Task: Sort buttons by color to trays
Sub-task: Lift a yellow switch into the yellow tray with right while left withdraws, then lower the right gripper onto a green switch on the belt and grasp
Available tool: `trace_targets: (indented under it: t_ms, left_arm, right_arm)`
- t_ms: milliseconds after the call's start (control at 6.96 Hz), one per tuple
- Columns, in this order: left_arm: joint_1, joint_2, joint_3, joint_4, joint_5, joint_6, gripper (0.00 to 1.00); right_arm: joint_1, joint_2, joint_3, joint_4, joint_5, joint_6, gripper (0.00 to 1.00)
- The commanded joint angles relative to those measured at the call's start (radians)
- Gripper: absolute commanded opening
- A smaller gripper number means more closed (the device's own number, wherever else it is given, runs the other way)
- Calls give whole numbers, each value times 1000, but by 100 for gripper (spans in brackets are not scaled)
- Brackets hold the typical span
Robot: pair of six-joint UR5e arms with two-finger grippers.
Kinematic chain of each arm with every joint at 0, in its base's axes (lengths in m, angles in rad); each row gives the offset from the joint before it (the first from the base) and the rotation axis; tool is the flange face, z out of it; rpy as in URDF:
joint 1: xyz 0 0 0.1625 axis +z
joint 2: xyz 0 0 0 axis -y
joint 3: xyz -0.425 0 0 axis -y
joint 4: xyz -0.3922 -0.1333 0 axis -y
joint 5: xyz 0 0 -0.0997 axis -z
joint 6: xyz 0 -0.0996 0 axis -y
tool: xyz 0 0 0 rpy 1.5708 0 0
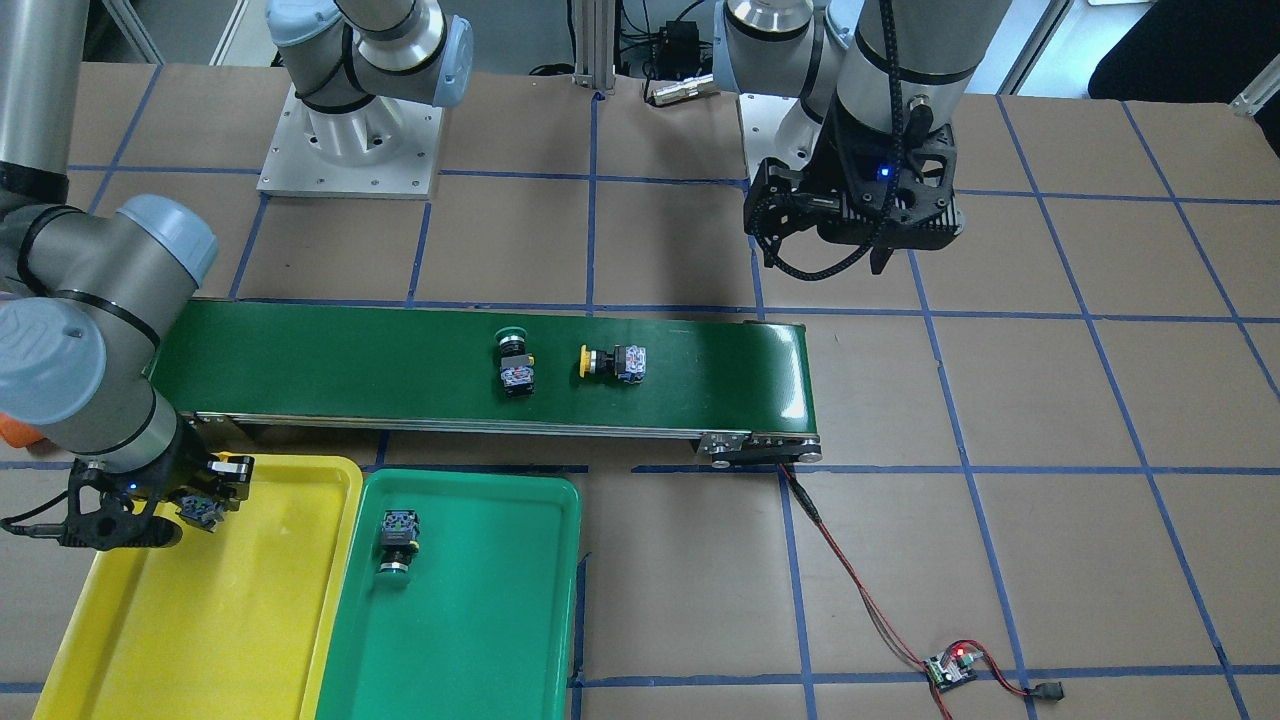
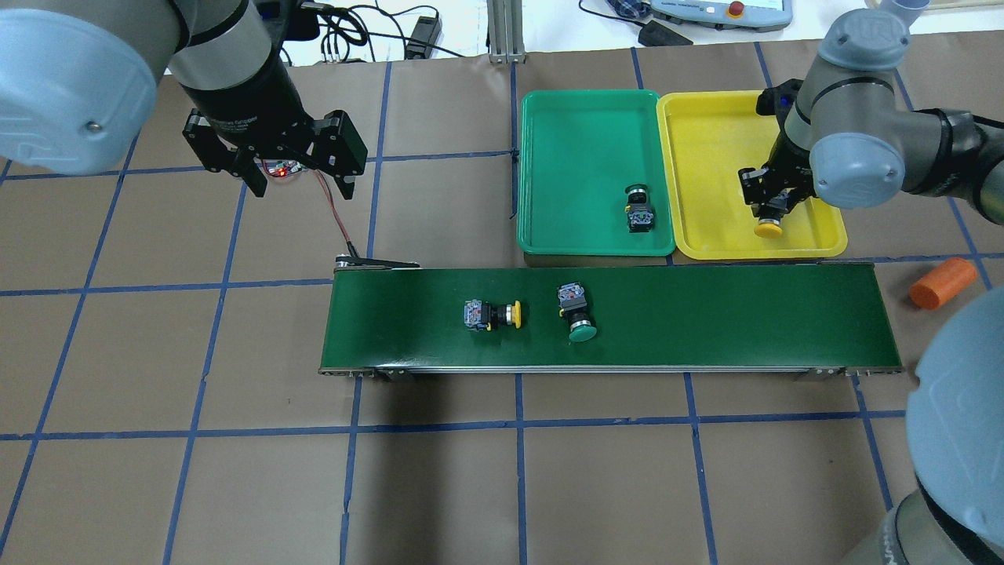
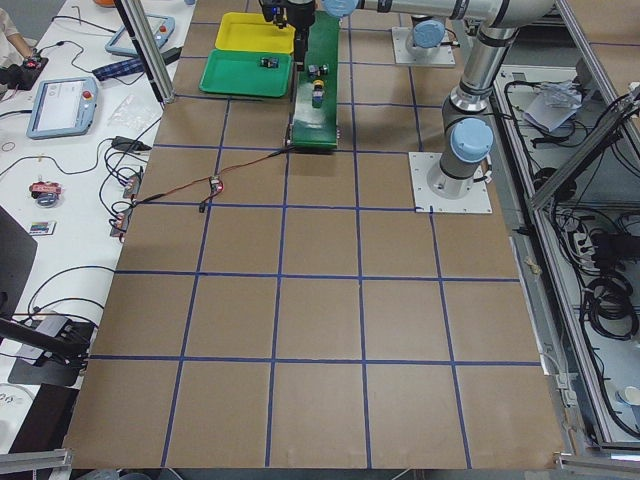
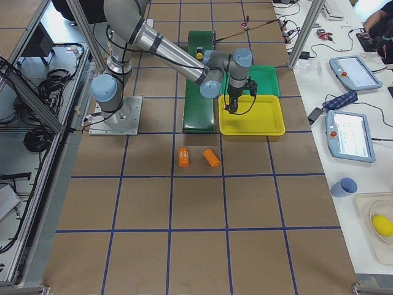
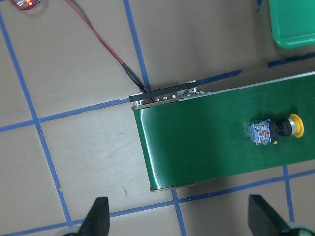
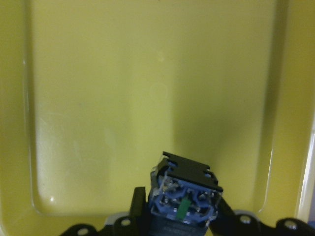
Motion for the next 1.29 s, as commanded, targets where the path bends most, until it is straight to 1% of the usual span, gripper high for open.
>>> trace_targets:
  t_ms: [0,144,287,431,575,719,862,1006,1150]
  left_arm:
    - [-30,32,-43,37,-14,5,100]
    - [6,38,-47,50,-10,133,100]
    - [98,44,-35,48,-16,160,100]
    - [132,54,-34,48,-63,158,100]
    - [104,63,-38,42,-39,7,100]
    - [81,64,-32,48,-28,-70,100]
    - [71,66,-38,47,-26,20,100]
    - [85,80,-47,39,-29,136,100]
    - [97,83,-23,39,-29,142,100]
  right_arm:
    - [-11,55,-34,-13,-2,-115,9]
    - [-17,66,-38,-16,3,-161,43]
    - [-20,66,-38,-39,9,-174,99]
    - [-20,60,-33,-38,14,-170,100]
    - [-17,46,-31,-27,12,-162,100]
    - [-13,11,-22,-9,14,-160,100]
    - [-3,-44,-18,60,29,-157,100]
    - [12,-96,-16,211,116,-144,100]
    - [30,-151,1,290,144,-60,100]
